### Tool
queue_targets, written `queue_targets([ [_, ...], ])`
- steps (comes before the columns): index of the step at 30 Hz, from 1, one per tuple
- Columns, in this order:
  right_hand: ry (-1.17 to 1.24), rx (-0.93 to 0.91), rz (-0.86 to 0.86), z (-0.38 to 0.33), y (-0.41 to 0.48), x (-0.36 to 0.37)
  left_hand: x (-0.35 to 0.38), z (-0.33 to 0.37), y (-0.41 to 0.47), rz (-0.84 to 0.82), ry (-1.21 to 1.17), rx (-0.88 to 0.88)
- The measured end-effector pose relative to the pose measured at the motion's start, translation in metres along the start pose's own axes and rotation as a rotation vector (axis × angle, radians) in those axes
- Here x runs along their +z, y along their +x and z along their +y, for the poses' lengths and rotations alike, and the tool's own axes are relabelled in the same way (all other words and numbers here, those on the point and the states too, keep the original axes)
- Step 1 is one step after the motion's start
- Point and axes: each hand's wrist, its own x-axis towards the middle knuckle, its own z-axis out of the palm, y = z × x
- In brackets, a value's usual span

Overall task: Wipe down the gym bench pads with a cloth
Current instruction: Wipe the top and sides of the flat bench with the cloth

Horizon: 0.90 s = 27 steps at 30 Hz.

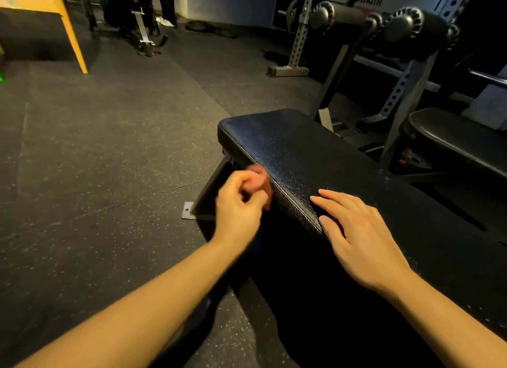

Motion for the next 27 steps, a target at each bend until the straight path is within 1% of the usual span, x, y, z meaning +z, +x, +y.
queue_targets([
  [2,-0.005,-0.004,0.009,0.0,0.0,0.0,-0.002,0.006,-0.04,-0.269,0.006,0.05],
  [3,-0.005,-0.004,0.01,0.0,0.0,-0.001,-0.005,0.004,-0.05,-0.34,0.027,0.042],
  [4,-0.002,-0.002,0.003,0.0,0.0,-0.001,-0.009,0.001,-0.053,-0.312,0.036,0.022],
  [5,0.003,0.0,-0.003,0.0,0.0,-0.001,-0.013,-0.006,-0.047,-0.18,0.047,-0.014],
  [7,0.013,0.003,-0.001,-0.001,0.0,-0.001,-0.02,-0.008,-0.017,0.173,0.041,-0.122],
  [8,0.016,0.004,0.004,-0.002,0.0,-0.001,-0.021,-0.006,0.001,0.29,0.028,-0.186],
  [9,0.016,0.005,0.009,-0.002,0.0,-0.001,-0.018,-0.002,0.014,0.331,0.008,-0.235],
  [10,0.014,0.005,0.01,-0.003,0.0,-0.001,-0.011,-0.002,0.023,0.316,-0.007,-0.249],
  [12,0.006,0.011,0.005,-0.002,0.0,-0.001,0.009,-0.001,0.02,0.234,0.028,-0.172],
  [15,-0.006,0.003,0.012,-0.001,0.0,0.0,0.026,0.001,-0.022,0.095,0.102,0.01],
  [17,-0.009,-0.005,0.014,0.0,0.001,0.001,0.019,0.006,-0.055,-0.081,0.103,0.149],
  [19,-0.002,-0.002,0.007,0.002,0.001,0.001,0.009,0.009,-0.078,-0.347,0.12,0.255],
  [20,0.004,-0.001,0.005,0.002,0.001,0.002,0.004,0.009,-0.085,-0.449,0.123,0.26],
  [21,0.011,0.0,0.008,0.002,0.001,0.002,-0.001,0.008,-0.086,-0.465,0.122,0.234],
  [22,0.019,0.0,0.013,0.002,0.0,0.002,-0.004,0.007,-0.081,-0.374,0.111,0.176],
  [25,0.026,0.004,0.018,0.001,0.001,0.001,-0.013,0.001,-0.026,0.137,0.044,-0.046],
  [26,0.026,0.005,0.014,0.0,0.001,0.001,-0.015,0.001,-0.003,0.24,0.041,-0.112],
  [27,0.026,0.005,0.011,0.0,0.001,0.0,-0.013,0.0,0.016,0.283,0.019,-0.158],
])
